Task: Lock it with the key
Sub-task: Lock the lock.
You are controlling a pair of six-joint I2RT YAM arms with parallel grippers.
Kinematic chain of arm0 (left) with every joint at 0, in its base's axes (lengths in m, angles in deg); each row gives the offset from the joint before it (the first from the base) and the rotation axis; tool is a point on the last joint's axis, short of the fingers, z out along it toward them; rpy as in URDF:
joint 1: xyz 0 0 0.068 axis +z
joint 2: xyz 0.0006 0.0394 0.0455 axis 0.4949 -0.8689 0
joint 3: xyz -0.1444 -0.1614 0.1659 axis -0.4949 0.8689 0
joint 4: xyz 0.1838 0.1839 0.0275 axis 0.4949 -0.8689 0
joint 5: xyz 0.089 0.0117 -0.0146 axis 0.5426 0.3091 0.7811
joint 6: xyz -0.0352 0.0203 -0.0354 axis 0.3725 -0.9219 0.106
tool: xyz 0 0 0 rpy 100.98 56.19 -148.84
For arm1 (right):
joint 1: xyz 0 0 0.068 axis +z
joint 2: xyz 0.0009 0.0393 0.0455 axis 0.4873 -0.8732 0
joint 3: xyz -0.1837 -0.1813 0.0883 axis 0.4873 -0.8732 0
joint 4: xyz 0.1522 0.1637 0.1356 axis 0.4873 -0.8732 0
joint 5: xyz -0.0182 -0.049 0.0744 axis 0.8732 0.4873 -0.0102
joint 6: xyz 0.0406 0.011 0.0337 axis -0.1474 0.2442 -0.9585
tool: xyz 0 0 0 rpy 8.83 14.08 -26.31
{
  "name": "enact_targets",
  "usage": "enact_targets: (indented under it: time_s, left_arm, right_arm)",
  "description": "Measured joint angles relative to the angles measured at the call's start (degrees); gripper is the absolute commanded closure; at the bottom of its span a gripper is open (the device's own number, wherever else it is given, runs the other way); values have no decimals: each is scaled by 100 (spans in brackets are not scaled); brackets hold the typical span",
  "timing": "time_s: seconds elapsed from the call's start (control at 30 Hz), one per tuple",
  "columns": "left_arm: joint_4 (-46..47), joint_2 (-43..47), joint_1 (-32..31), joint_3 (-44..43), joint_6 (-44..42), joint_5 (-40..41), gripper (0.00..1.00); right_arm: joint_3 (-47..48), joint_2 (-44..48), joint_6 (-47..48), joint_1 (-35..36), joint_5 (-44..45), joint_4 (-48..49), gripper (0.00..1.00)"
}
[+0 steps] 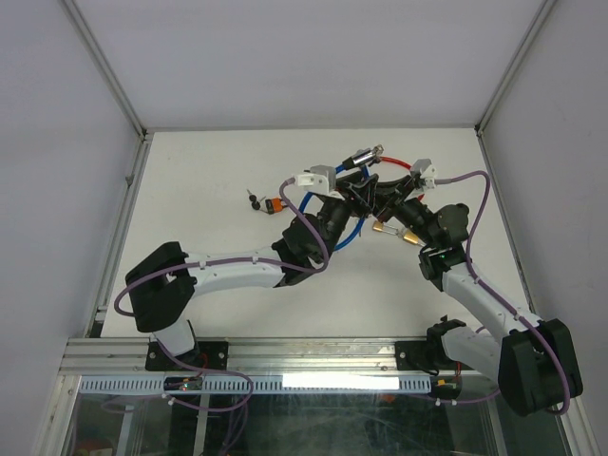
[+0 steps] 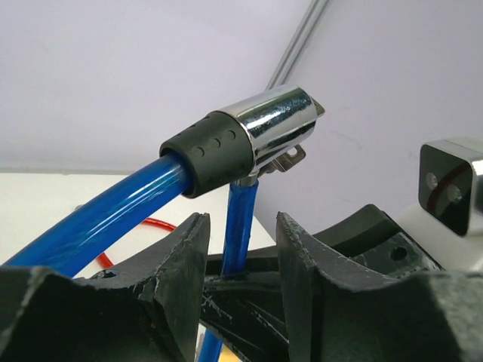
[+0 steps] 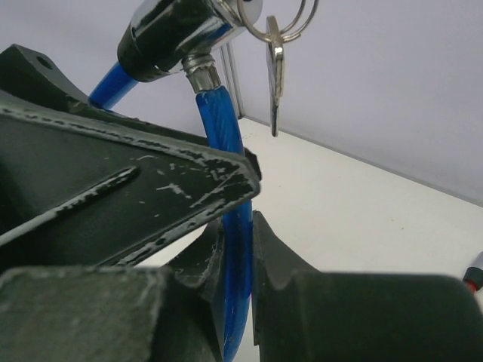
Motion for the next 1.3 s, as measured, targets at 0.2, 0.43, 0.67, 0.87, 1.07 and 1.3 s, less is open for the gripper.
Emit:
enact_targets:
  time_s: [0.2, 0.43, 0.67, 0.87, 1.07, 1.3]
  left_arm:
    - [-236, -203, 107, -271, 85, 2, 67]
    - [-455, -284, 212, -417, 225, -59, 82]
    - [-577, -297, 254, -461, 291, -238, 100]
    - [-573, -293, 310, -446, 245, -457, 100]
    - [-629, -50, 505, -149, 199, -1097, 100]
    - [-968, 518, 994, 345, 42, -1591, 100]
  right_arm:
    - [-2, 2, 22, 9, 4, -4, 100]
    - [-44, 7, 44, 22, 39, -24, 100]
    - [-85, 13, 103, 52, 42, -37, 100]
    - [-85, 24, 173, 46, 31, -44, 80]
    - [-79, 83, 374, 4, -426, -197, 65]
    - [273, 177, 903, -72, -1285, -868, 50]
